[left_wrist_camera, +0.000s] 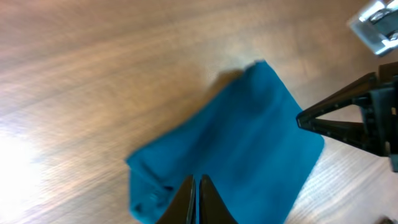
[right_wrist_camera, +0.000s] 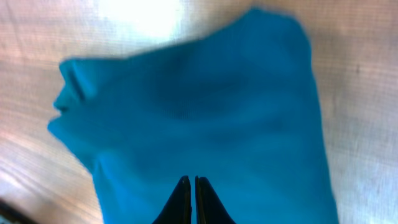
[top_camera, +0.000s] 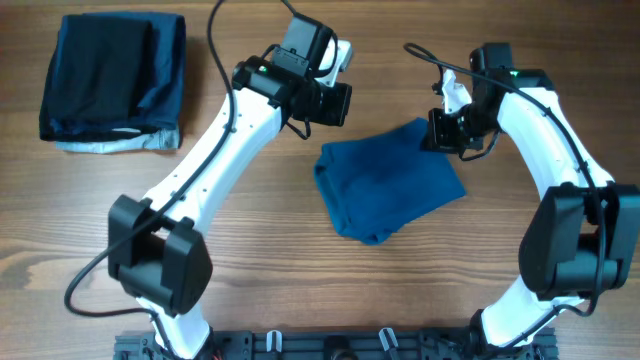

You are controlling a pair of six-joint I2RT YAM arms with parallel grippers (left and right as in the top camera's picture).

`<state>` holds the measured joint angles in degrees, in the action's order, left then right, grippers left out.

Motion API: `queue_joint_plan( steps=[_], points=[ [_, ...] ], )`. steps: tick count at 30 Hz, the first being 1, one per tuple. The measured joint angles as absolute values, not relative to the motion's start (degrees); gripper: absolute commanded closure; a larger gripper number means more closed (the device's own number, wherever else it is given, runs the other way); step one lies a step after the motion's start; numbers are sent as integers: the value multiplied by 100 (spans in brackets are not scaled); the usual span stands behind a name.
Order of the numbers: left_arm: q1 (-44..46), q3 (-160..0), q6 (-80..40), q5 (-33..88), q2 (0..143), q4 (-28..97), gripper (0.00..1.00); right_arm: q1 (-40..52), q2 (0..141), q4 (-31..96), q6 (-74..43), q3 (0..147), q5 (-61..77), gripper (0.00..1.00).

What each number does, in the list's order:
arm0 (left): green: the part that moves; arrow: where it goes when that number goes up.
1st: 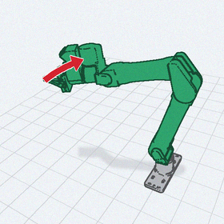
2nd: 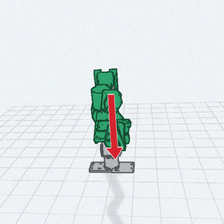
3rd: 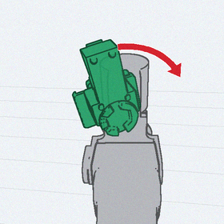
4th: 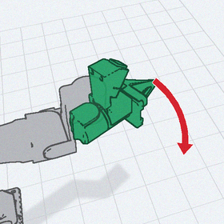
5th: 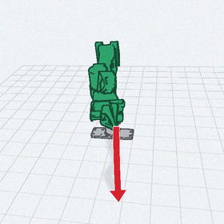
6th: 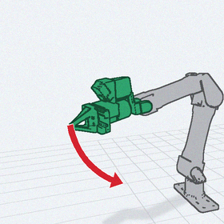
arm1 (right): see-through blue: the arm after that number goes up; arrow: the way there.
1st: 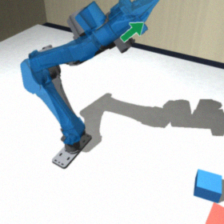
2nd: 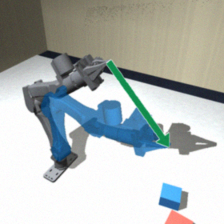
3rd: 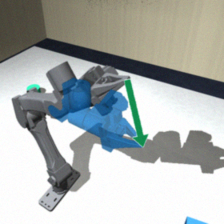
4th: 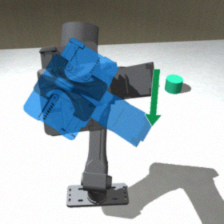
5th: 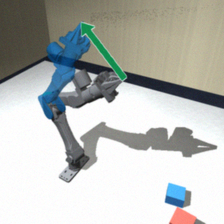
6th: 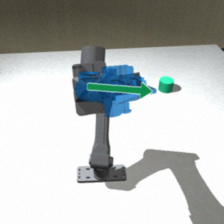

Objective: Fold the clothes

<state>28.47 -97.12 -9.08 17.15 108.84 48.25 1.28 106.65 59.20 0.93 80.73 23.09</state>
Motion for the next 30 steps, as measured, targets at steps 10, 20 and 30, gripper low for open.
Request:
queue_joint_plan(
  steps=[10,20,30],
  points=[
    [2921,-9529,-928,2117,12206,4615,96,128,10661,5586,-425,6823,1516,95],
    [2921,-9574,-928,1599,12761,4300,96,60,10283,4392,-617,5918,1761,96],
    [2897,-10079,-902,1323,11330,4877,96,248,9209,5756,60,6049,3494,96]
  ],
)
